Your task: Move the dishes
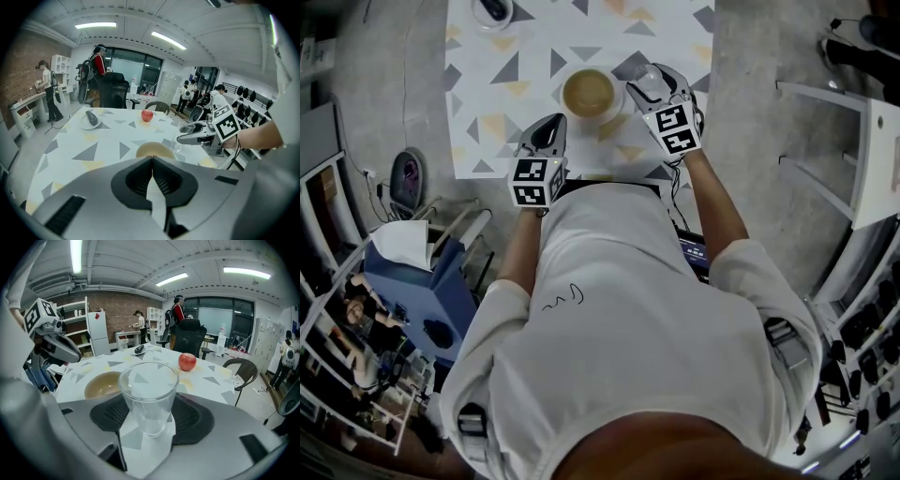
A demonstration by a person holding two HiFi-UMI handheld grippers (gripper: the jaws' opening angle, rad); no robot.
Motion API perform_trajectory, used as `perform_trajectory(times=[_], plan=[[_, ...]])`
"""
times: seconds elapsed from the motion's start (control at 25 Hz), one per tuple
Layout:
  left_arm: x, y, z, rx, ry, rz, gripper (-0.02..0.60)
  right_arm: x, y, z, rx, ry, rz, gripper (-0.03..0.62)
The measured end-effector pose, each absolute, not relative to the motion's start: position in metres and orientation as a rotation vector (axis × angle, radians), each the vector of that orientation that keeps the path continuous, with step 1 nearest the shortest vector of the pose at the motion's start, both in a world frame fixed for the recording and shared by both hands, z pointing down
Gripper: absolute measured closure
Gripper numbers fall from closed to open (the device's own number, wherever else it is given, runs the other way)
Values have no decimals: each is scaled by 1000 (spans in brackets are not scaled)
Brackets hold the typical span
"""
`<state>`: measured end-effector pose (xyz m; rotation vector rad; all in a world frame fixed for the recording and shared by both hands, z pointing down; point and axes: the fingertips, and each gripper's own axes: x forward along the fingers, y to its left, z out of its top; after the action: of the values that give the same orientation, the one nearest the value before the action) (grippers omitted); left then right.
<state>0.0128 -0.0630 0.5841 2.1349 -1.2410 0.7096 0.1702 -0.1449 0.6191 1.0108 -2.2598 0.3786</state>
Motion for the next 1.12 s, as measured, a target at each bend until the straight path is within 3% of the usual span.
perform_trajectory(times=[0.68,0.88,1.12], plan=[[6,-64,586,2170,-1178,730,561,175,-144,622,1129,-2211,469,321],[8,-65,585,2205,-1129,733,561,174,-138,625,1149,-2211,497,280],[7,-69,582,2253,-1074,731,560,181,-114,624,1220,-2174,546,273]])
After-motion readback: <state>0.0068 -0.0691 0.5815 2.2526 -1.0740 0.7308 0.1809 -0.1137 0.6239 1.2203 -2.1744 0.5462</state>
